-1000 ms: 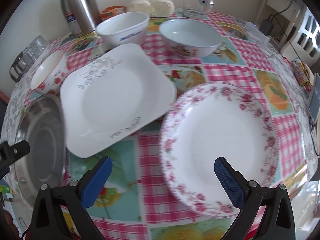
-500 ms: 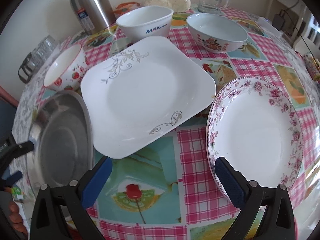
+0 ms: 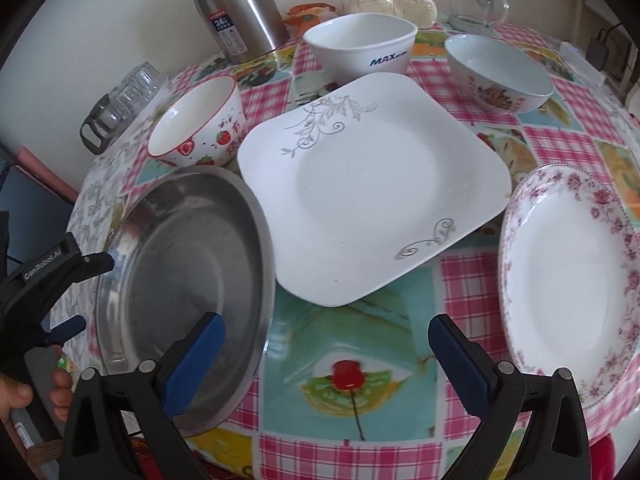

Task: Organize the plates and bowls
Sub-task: 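Close the left tool on the steel basin rim and grip it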

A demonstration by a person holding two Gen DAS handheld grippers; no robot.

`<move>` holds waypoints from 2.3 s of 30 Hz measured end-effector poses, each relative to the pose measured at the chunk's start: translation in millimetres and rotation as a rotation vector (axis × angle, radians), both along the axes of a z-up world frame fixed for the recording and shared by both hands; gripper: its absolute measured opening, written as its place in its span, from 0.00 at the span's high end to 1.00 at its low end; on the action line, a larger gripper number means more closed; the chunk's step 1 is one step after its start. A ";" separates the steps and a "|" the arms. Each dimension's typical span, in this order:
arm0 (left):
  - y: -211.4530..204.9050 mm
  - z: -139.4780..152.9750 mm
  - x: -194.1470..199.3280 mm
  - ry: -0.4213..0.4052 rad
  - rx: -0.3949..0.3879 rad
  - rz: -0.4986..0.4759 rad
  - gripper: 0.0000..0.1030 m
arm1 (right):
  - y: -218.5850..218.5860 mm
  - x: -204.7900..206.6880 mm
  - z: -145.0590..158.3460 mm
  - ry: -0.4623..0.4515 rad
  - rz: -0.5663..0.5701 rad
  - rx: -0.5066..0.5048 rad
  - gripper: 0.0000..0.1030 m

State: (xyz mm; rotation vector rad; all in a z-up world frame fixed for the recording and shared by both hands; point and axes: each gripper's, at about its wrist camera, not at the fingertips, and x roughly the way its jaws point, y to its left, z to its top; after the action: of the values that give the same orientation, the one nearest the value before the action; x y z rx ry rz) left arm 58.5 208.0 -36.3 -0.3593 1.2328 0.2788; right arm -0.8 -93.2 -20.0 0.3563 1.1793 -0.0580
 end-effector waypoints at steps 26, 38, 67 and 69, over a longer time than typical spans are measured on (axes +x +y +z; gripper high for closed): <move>22.7 -26.1 2.9 -0.016 -0.087 -0.018 0.01 | 18.2 11.5 -22.2 0.009 -0.004 0.172 0.22; 26.5 -27.7 2.1 -0.037 -0.153 0.000 0.47 | 10.5 12.7 -22.3 0.000 -0.030 0.179 0.67; 25.5 -18.5 -7.0 -0.057 -0.092 -0.004 0.70 | 26.5 16.2 -12.1 -0.047 0.089 0.116 0.82; 25.0 -14.2 -8.2 -0.070 -0.081 -0.004 0.71 | 28.7 16.0 -7.2 -0.064 0.105 0.096 0.82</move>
State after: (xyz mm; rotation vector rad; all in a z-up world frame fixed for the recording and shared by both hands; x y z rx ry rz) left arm 50.3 233.0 -50.6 -0.4330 1.1780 0.2112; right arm 15.2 -64.5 -27.2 0.3779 1.1375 0.1013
